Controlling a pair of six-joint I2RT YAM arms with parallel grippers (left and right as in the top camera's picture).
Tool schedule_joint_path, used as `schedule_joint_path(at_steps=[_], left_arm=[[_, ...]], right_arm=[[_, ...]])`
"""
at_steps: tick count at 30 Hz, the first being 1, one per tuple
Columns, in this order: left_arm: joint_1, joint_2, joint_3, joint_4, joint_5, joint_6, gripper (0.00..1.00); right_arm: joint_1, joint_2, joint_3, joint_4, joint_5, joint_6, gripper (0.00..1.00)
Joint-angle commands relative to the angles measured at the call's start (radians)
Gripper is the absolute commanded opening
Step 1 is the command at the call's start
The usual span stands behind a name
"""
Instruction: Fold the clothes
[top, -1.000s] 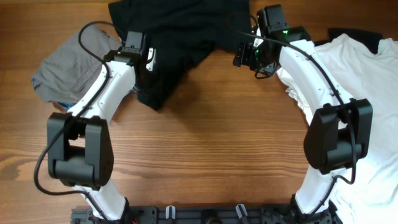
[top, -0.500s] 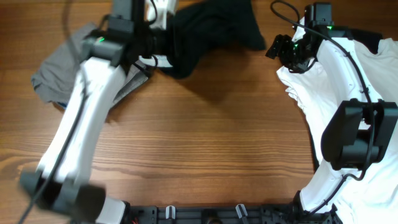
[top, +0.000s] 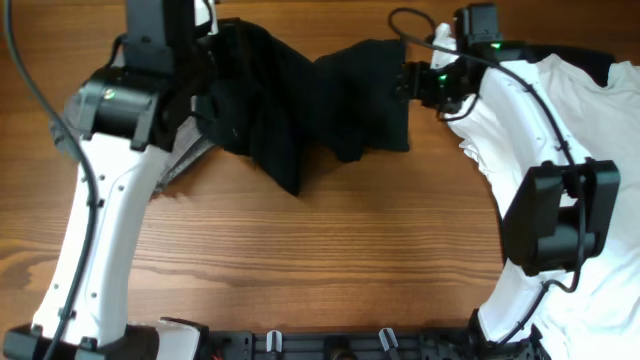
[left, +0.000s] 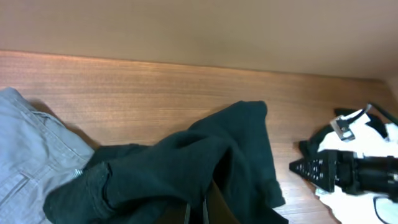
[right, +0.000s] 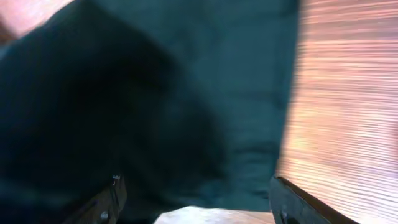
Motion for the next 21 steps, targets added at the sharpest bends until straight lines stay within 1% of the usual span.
schedule_joint_path(at_steps=[1, 3, 6, 10, 12, 17, 19, 21], left_arm=[[-0.011, -0.018, 0.009, 0.036, -0.024, 0.018, 0.04], [-0.011, -0.018, 0.009, 0.044, -0.025, 0.018, 0.04], [-0.011, -0.018, 0.009, 0.063, -0.060, 0.040, 0.04], [-0.011, -0.019, 0.009, 0.069, -0.092, 0.040, 0.04], [-0.011, -0.019, 0.009, 0.069, -0.092, 0.040, 0.04], [-0.011, -0.019, 0.009, 0.070, -0.092, 0.040, 0.04], [-0.011, -0.019, 0.009, 0.066, -0.092, 0.039, 0.04], [-0.011, -0.019, 0.009, 0.066, -0.092, 0.039, 0.04]], right_arm=[[0.052, 0.006, -0.033, -0.016, -0.064, -0.082, 0.78], [0.074, 0.006, -0.038, -0.038, -0.101, -0.154, 0.76], [0.098, 0.002, -0.038, -0.070, -0.245, -0.297, 0.72], [0.119, -0.057, -0.038, -0.087, -0.312, -0.315, 0.72], [0.132, -0.110, -0.038, -0.101, -0.281, -0.315, 0.73], [0.215, -0.270, -0.038, -0.146, -0.119, -0.301, 0.75], [0.294, -0.310, -0.038, -0.157, -0.009, -0.243, 0.72], [0.364, -0.309, -0.038, -0.165, 0.072, -0.193, 0.70]])
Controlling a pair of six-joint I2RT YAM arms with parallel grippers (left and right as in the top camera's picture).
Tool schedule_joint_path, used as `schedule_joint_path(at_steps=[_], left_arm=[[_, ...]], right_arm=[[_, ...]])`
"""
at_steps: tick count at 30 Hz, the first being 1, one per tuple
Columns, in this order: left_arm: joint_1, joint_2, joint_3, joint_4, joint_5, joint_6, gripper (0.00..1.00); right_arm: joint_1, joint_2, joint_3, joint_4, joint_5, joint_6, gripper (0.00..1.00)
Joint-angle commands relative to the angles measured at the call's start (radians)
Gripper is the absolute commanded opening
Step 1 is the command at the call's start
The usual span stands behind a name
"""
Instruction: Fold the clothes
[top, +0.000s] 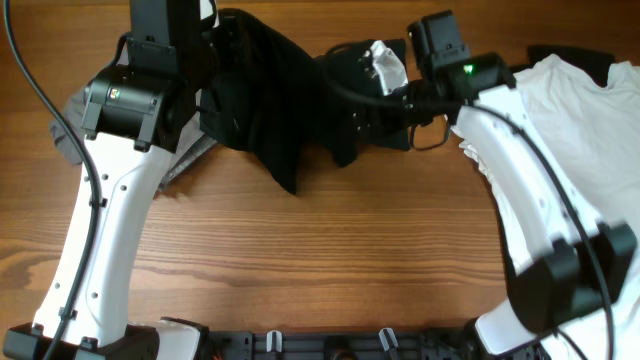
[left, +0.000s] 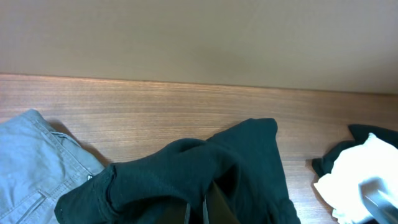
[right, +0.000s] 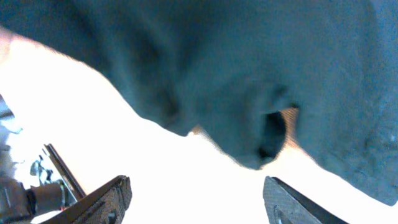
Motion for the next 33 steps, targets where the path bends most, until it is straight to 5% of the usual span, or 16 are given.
schedule_joint_path(at_steps=[1, 9, 17, 33], left_arm=[[-0.004, -0.018, 0.009, 0.010, -0.021, 0.016, 0.04], [-0.004, -0.018, 0.009, 0.010, -0.021, 0.017, 0.04], [-0.004, -0.018, 0.009, 0.021, -0.021, 0.017, 0.04], [-0.006, -0.018, 0.009, 0.029, -0.021, 0.017, 0.04]], right_arm=[[0.153, -0.022, 0.000, -0.018, 0.210, 0.074, 0.68], [0.338, 0.097, -0.150, 0.106, 0.398, 0.178, 0.66], [0.379, 0.135, -0.195, 0.298, 0.307, 0.201, 0.72], [0.551, 0.206, -0.195, 0.388, 0.736, 0.631, 0.76]])
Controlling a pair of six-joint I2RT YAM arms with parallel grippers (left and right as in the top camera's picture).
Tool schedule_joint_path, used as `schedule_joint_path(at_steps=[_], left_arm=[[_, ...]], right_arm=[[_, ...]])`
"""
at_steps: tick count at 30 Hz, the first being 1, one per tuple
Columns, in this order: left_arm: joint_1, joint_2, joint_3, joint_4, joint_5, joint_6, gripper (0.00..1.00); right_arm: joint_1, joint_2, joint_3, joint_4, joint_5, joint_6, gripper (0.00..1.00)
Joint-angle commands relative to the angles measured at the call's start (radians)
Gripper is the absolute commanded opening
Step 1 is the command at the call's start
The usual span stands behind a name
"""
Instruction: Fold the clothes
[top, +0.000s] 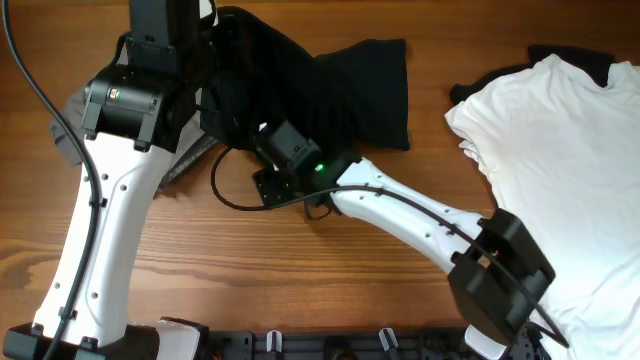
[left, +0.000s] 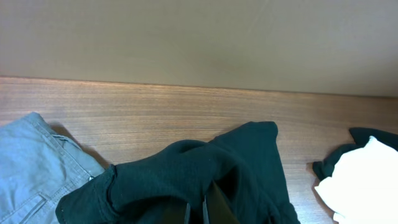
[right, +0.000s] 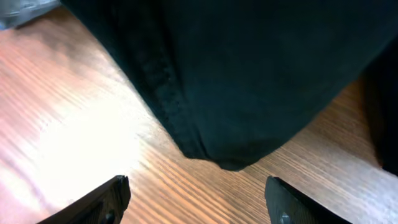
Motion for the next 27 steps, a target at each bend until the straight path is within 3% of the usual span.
schedule_joint_path(at_steps=[1, 13, 17, 21, 27], left_arm=[[-0.007, -0.018, 0.009, 0.018, -0.017, 0.016, 0.04], [-0.012, -0.018, 0.009, 0.018, -0.017, 0.016, 0.04], [-0.012, -0.018, 0.009, 0.017, -0.017, 0.016, 0.05], [-0.012, -0.018, 0.009, 0.018, -0.018, 0.017, 0.05], [-0.012, -0.018, 0.009, 0.017, -0.030, 0.037, 0.05]], right_arm=[[0.021, 0.048, 0.005, -0.003, 0.226, 0.177, 0.76], [0.022, 0.090, 0.005, 0.125, 0.239, 0.216, 0.74], [0.023, 0.100, 0.005, 0.077, 0.240, 0.212, 0.47], [0.014, 0.088, 0.005, -0.045, 0.247, 0.212, 0.04], [-0.060, -0.039, 0.006, -0.166, 0.346, 0.217, 0.04]])
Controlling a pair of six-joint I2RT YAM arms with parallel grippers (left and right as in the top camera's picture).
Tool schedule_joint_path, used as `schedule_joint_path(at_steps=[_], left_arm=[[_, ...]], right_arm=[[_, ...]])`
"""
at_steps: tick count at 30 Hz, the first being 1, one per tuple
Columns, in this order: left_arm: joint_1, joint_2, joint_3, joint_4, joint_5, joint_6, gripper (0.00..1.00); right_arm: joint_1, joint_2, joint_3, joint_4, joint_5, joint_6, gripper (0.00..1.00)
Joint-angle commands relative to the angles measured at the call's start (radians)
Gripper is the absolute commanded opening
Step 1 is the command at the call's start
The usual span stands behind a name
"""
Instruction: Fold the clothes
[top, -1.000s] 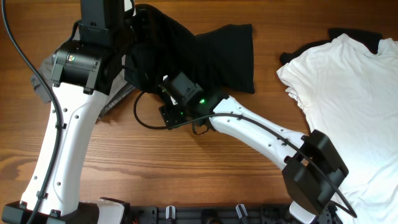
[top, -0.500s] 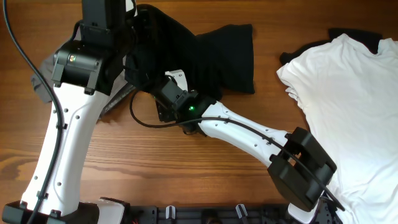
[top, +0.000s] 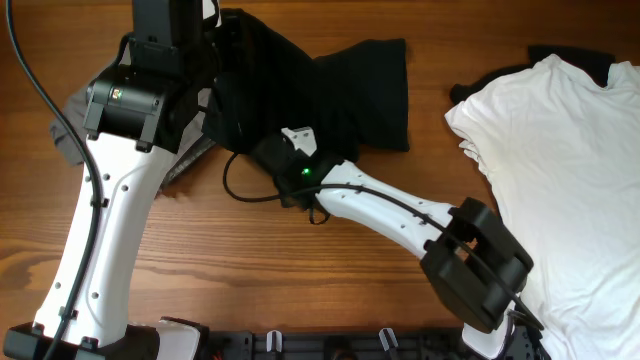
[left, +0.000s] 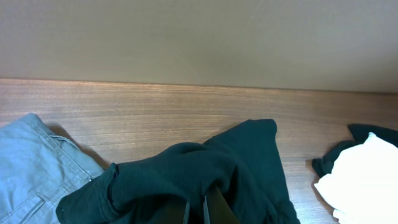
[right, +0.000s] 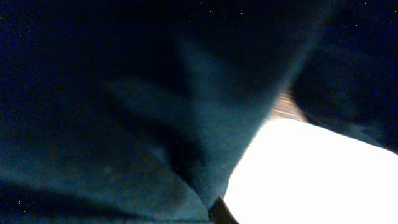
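Observation:
A dark green garment (top: 345, 80) lies bunched across the back of the table, one corner hanging toward the front. My left gripper (top: 213, 102) is shut on its left part; in the left wrist view the fingers (left: 196, 214) pinch a fold of the cloth (left: 186, 174). My right gripper (top: 287, 170) reaches across to the garment's lower front corner. Dark cloth (right: 124, 93) fills the right wrist view, and a single fingertip (right: 219, 213) shows at the middle, closed into the cloth.
A white t-shirt (top: 560, 150) is spread at the right, with a black piece (top: 575, 55) under its far edge. Grey jeans (top: 185, 160) lie beneath the left arm at the far left. Bare wood runs along the front.
My right gripper was open just in front of the garment's lower corner. It is now up against that corner and shut on the cloth. The left gripper has kept its hold.
The left gripper held the garment's left part throughout. My right gripper was at the garment's right end by the white t-shirt, then over its middle, then open at the lower front corner, where it is now shut.

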Motion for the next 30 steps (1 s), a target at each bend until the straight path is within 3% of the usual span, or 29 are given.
schedule_joint_path(at_steps=[1, 4, 9, 14, 19, 20, 25, 30], left_arm=[[-0.004, -0.019, 0.009, 0.019, -0.044, 0.028, 0.06], [-0.004, -0.021, 0.009, 0.018, -0.094, 0.029, 0.09], [-0.004, -0.027, 0.009, 0.019, -0.100, 0.053, 0.11], [-0.005, -0.041, 0.009, 0.016, -0.099, 0.054, 0.12], [-0.005, -0.067, 0.009, -0.048, -0.080, 0.054, 0.13], [-0.005, -0.069, 0.009, -0.069, -0.057, 0.053, 0.16], [-0.010, -0.062, 0.009, -0.201, 0.130, 0.053, 0.53], [-0.048, -0.018, 0.008, -0.285, 0.337, 0.054, 0.57]], right_arm=[[-0.080, -0.150, 0.006, -0.060, 0.142, 0.007, 0.05], [-0.175, -0.283, 0.006, -0.088, 0.264, 0.002, 0.04], [-0.449, -0.545, 0.045, 0.006, 0.295, -0.180, 0.04], [-0.711, -0.711, 0.073, 0.163, 0.029, -0.364, 0.04], [-0.800, -0.769, 0.073, 0.079, -0.109, -0.362, 0.06], [-0.800, -0.769, 0.073, 0.044, -0.108, -0.362, 0.06], [-0.800, -0.759, 0.073, -0.073, -0.052, -0.361, 0.06], [-0.800, -0.759, 0.073, -0.082, 0.006, -0.360, 0.06]])
